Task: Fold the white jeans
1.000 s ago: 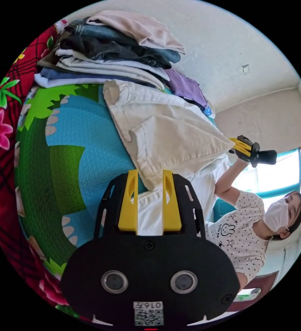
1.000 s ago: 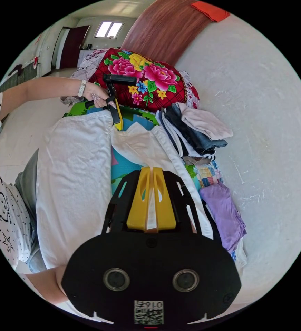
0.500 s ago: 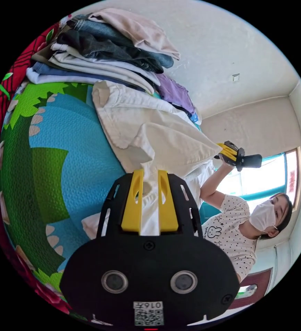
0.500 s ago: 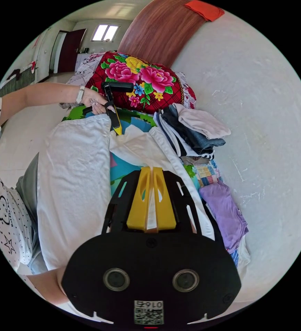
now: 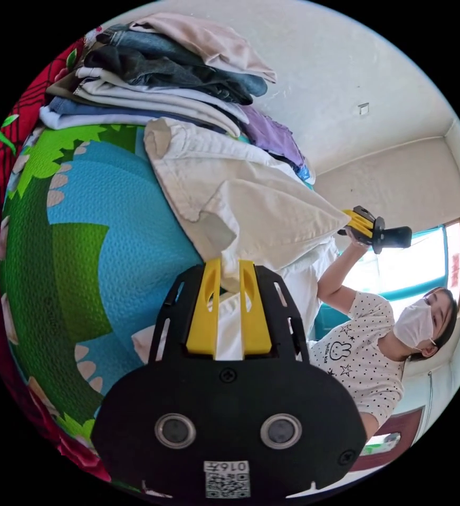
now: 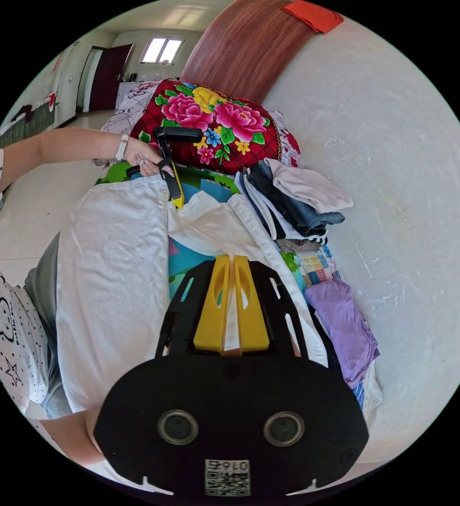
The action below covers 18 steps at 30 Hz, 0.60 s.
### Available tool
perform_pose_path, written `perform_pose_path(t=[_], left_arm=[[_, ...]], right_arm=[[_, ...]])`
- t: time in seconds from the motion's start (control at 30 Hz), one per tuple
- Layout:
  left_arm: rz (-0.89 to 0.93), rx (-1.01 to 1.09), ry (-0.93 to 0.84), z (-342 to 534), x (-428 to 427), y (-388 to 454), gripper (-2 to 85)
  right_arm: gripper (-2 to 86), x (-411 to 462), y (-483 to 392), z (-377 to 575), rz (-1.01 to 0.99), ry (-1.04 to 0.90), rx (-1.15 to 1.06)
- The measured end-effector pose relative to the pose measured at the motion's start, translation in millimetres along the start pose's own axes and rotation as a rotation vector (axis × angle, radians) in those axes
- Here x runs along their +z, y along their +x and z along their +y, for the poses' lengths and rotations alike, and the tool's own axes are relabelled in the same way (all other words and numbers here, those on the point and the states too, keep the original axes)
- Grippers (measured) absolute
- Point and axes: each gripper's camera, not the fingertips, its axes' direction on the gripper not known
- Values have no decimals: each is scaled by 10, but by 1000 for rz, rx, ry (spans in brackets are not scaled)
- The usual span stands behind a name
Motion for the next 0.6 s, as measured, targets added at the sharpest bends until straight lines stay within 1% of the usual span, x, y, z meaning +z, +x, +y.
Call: perform_pose_path(t=[0.1,0.2,0.27,0.3,0.37,0.43,0.47,0.53,0.57,0.6], left_arm=[[-8,-5,-42,-42,66,-14,64],[23,-9,-39,-64,65,-39,56],[8,-5,-42,-90,35,-33,20],[-38,13,-34,-133,-22,10,11],[-127,63,25,-238,-205,139,1],[-196,106,149,-440,-562,325,-4],[-202,110,180,-502,-664,369,-5],[-232,140,300,-754,-1113,599,-7],[-244,159,321,-815,-1233,682,-7],[-264,232,348,-916,-1452,884,-8]], right_arm=[[0,12,-3,-60,-1,0,-2],[0,32,-2,-129,-3,-1,-3],[0,53,6,-174,-12,-2,0],[0,71,16,-205,-14,-3,4],[0,99,43,-256,-7,-5,23],[0,126,79,-311,20,-7,54],[0,147,102,-349,51,-10,74],[-1,193,139,-412,121,-16,107],[-1,233,169,-459,172,-21,133],[-1,277,193,-503,215,-20,150]])
